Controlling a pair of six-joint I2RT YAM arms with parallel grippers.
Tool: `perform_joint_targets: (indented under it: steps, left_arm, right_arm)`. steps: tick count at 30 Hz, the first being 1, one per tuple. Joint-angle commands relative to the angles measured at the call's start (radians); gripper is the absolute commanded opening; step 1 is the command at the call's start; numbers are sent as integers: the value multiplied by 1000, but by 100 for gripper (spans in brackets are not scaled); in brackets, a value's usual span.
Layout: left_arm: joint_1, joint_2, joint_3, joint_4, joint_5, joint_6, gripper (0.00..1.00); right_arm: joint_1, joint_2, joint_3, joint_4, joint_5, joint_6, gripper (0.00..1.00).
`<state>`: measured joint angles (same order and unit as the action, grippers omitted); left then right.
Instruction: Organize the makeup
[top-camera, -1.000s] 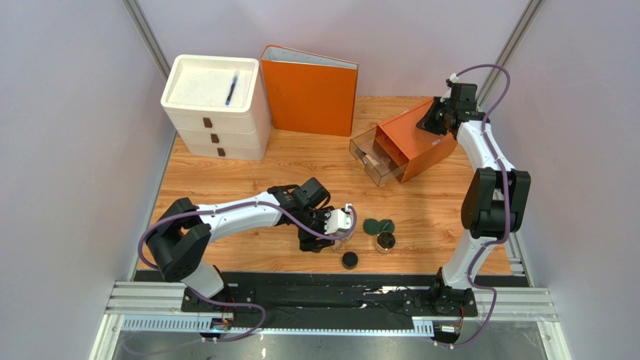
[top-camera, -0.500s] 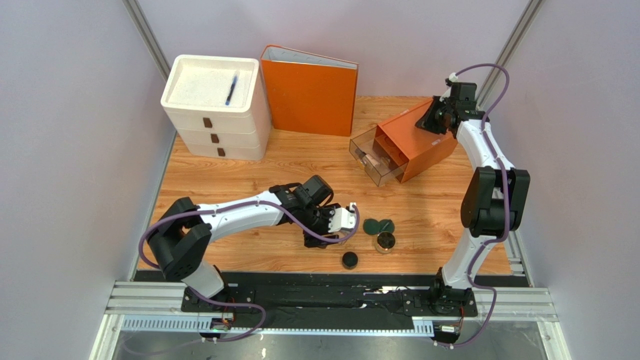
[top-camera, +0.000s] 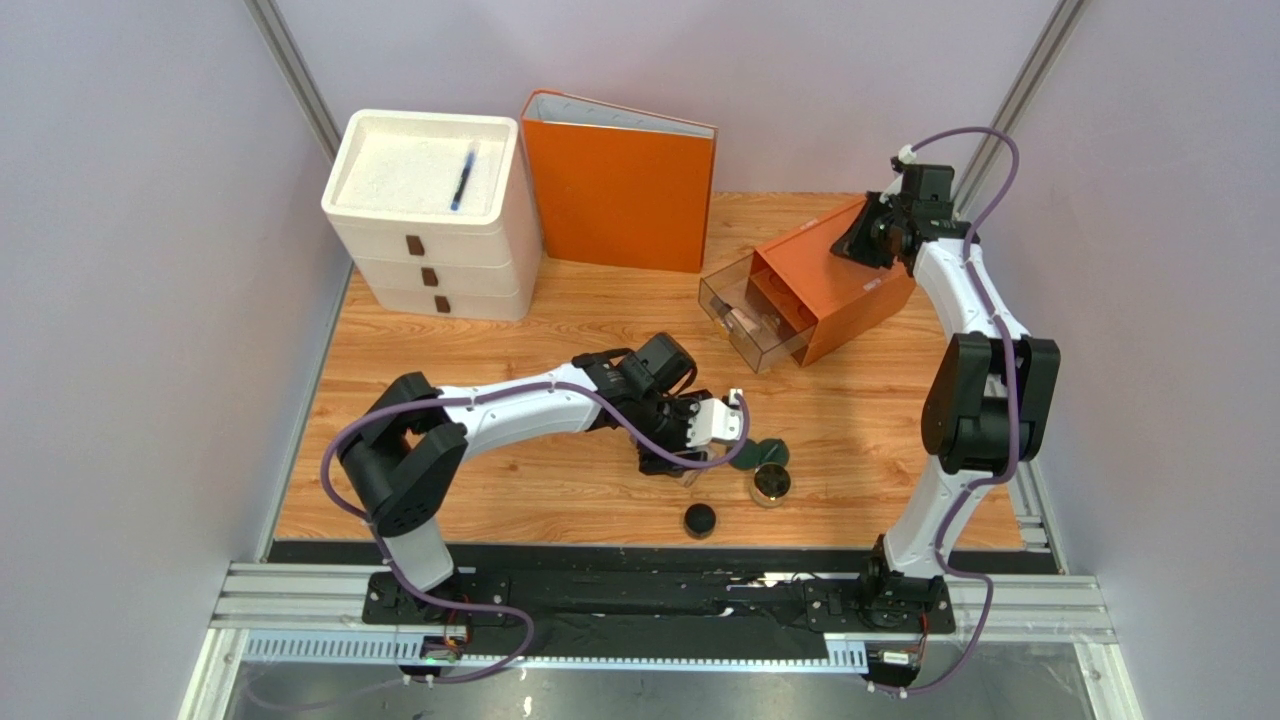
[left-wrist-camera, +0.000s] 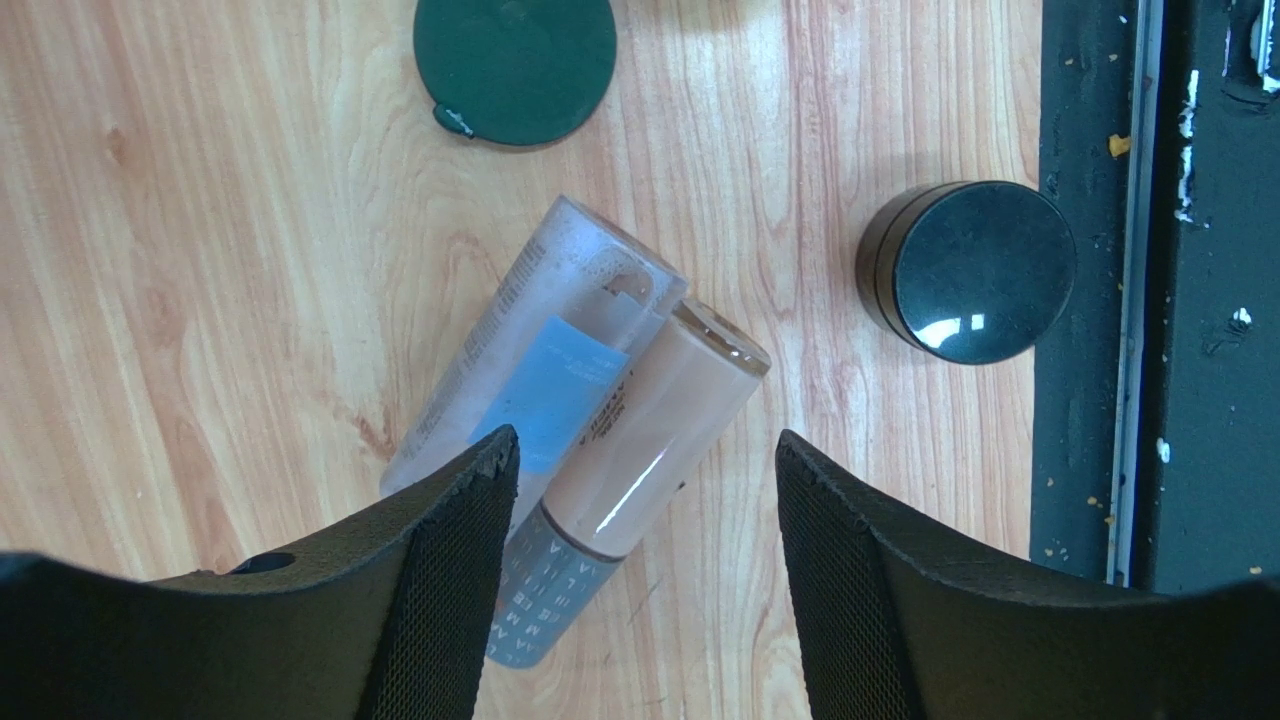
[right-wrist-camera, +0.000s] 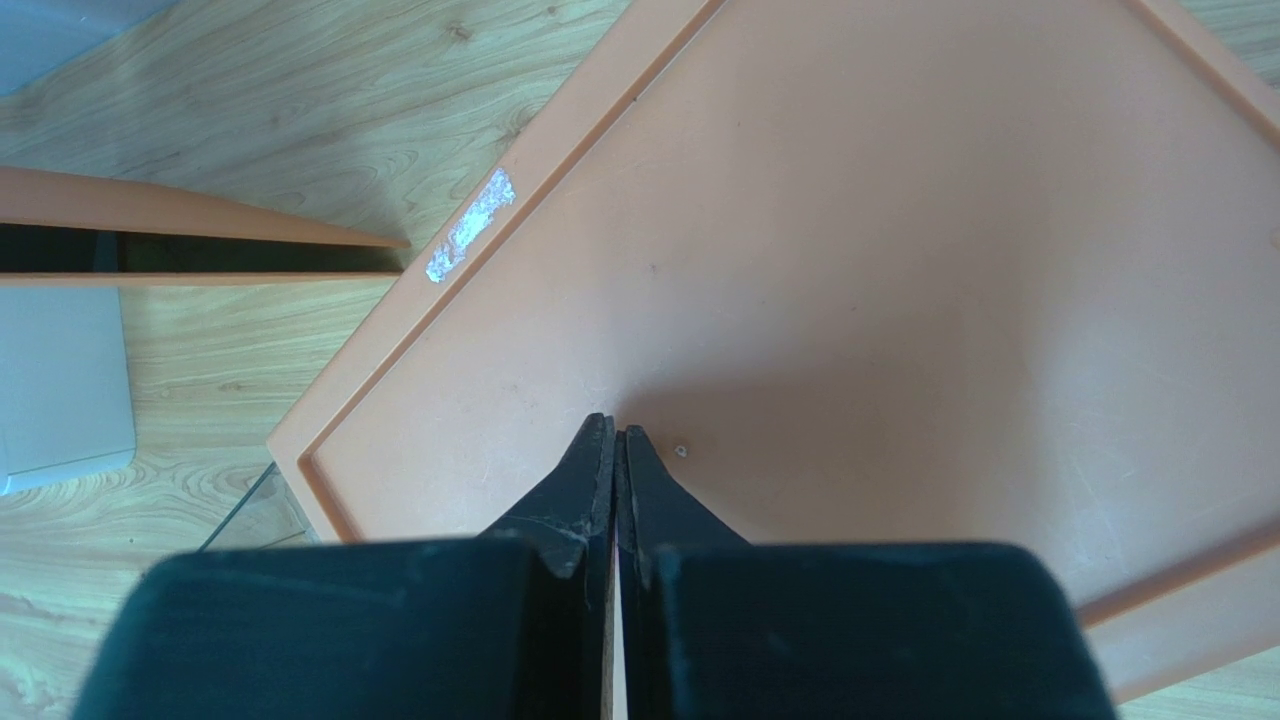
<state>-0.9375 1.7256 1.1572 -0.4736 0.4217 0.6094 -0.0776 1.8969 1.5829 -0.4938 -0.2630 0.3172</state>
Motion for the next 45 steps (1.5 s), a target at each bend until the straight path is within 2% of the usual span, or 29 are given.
perform_joint_targets:
  steps: [1,13,22,25,26,27,28,33,40,45]
  left_arm:
    - [-12,31,35,-25,49,42,68]
    - [-21,23,-19,-30,32,52,67]
    - [-56,150,79,-79,-66,62,60]
    - [-75,176,99,-98,-101,75,48]
    - [-76,180,105,-106,-104,75,23]
    - [-76,184,113,-120,-104,70,7]
    - [-76,190,125,-147,-104,67,0]
    - [-76,138,76,-157,-112,41,0]
    - [-76,-53,-11,-213,-205,38,0]
    - [-75,-142,27,-218,-276,1,0]
  right_arm:
    - [12,146,-95,-285,39,-43,0]
    - [7,153,-96,-284,30,-38,0]
    - [7,146,-103,-282,33,-38,0]
    - [7,145,-101,-284,33,-38,0]
    - [7,143,-100,-284,33,-38,0]
    - [7,145,-100,-284,33,-41,0]
    - [7,143,-100,-284,33,-38,0]
    - [7,145,-101,-284,33,-38,0]
    - [7,148,-98,-281,27,-35,0]
    - [7,146,-100,-279,25,-35,0]
